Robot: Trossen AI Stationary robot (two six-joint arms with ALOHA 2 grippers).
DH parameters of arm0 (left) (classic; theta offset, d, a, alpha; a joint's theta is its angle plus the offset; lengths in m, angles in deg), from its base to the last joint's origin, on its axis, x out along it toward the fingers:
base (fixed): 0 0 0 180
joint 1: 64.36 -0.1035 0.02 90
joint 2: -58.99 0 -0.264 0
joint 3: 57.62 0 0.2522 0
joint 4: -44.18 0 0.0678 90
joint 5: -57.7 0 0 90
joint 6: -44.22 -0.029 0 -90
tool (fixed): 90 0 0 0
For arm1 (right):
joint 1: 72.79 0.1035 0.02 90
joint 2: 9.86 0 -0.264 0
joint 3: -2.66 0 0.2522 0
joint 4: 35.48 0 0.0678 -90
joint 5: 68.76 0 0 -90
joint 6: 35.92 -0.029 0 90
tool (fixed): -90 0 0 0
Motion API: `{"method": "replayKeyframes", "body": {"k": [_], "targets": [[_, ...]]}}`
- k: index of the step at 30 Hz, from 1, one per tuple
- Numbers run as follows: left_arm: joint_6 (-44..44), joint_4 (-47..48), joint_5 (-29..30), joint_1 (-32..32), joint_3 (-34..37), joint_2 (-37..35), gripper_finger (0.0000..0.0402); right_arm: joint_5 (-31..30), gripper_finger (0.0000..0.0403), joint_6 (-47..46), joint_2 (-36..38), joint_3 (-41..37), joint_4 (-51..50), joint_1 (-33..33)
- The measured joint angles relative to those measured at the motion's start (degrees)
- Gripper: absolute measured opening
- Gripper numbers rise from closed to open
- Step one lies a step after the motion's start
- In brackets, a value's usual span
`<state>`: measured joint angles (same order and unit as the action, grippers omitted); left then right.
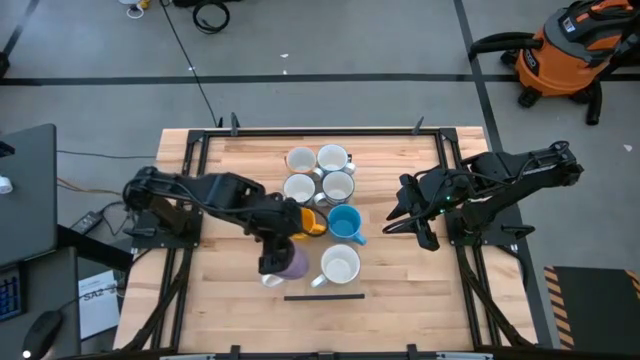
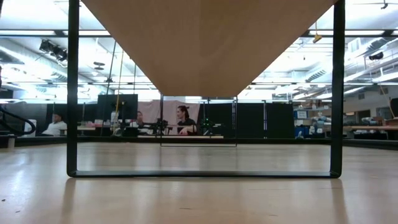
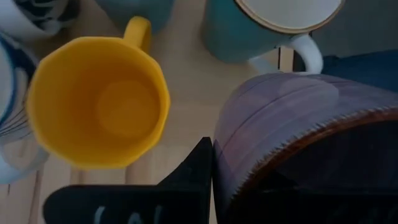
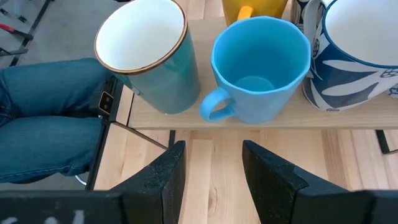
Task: Place coffee mugs
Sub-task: Put the purple mug on the shelf
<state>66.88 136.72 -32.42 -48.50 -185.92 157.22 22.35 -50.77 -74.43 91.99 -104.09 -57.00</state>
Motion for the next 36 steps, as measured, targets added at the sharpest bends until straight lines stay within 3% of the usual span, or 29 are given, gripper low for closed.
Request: {"method": "replayKeyframes", "body": {"k": [12, 21, 36], "targets": [[-2.9, -0.5, 0.7, -0.1, 0.5, 3.3, 0.0027, 0.0, 0.0165, 0.0, 0.0, 0.0, 0.0, 0.0], [-2.8, 0.3, 5.8, -0.2, 0.7, 3.5, 0.0027, 0.0, 0.0165, 0.0, 0.0, 0.0, 0.1, 0.0], [-2.8, -0.9, 6.2, 0.5, 0.6, 7.6, 0.0027, 0.0, 0.0165, 0.0, 0.0, 0.0, 0.6, 0.0]]}}
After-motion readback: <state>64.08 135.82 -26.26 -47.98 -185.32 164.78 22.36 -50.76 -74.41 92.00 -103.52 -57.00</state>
